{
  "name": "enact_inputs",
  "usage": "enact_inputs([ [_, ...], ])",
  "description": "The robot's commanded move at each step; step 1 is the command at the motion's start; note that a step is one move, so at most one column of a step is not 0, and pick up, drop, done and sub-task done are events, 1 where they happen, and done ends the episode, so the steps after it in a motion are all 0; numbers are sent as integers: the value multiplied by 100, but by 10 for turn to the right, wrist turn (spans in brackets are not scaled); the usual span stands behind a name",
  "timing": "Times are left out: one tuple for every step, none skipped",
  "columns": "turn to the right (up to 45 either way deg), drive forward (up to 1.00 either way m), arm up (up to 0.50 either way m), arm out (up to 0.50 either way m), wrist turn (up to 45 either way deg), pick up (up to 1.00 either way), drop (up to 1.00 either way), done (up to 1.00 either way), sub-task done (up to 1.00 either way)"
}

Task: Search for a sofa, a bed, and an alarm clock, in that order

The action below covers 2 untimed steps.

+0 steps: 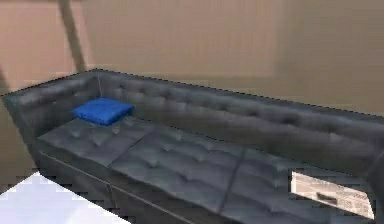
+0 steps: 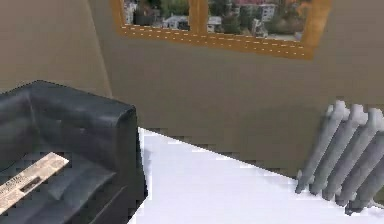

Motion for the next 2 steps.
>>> enact_inputs([
  [0,0,0,0,0,0,0,0,100],
  [-450,0,0,0,0,0,0,0,0],
])
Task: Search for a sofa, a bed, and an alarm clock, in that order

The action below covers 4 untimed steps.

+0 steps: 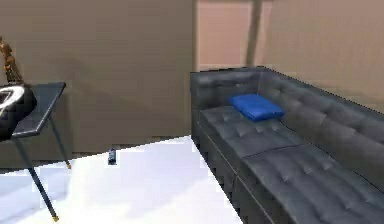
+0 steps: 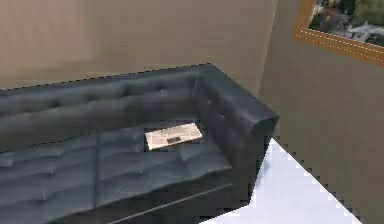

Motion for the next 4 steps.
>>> enact_inputs([
  [-450,0,0,0,0,0,0,0,0],
  [-450,0,0,0,0,0,0,0,0],
  [-90,0,0,0,0,0,0,0,0],
  [0,100,0,0,0,0,0,0,0],
])
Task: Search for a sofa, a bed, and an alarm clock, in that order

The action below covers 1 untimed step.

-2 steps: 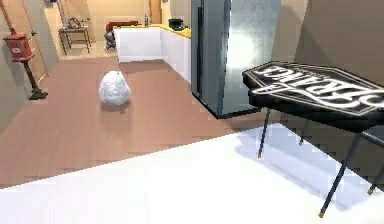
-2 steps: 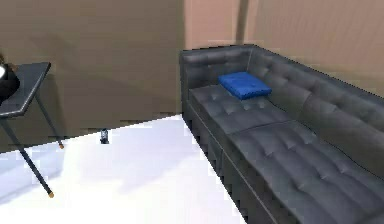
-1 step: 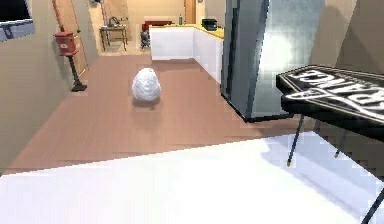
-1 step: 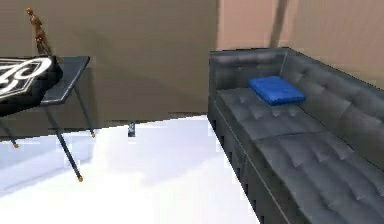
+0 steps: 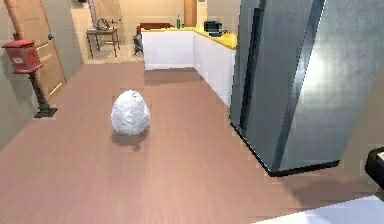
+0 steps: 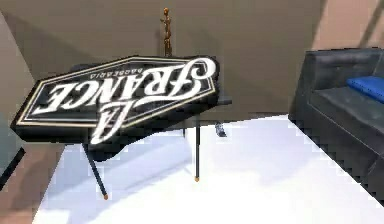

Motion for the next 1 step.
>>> enact_inputs([
  [0,100,0,0,0,0,0,0,0],
])
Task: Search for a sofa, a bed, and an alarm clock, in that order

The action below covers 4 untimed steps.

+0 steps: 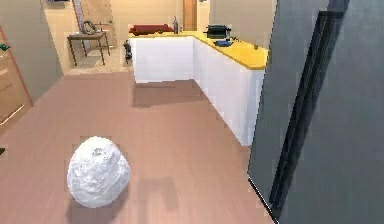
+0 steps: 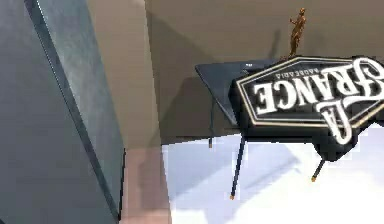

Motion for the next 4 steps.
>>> enact_inputs([
  [0,100,0,0,0,0,0,0,0],
  [-300,0,0,0,0,0,0,0,0],
  [0,5,0,0,0,0,0,0,0],
  [150,0,0,0,0,0,0,0,0],
])
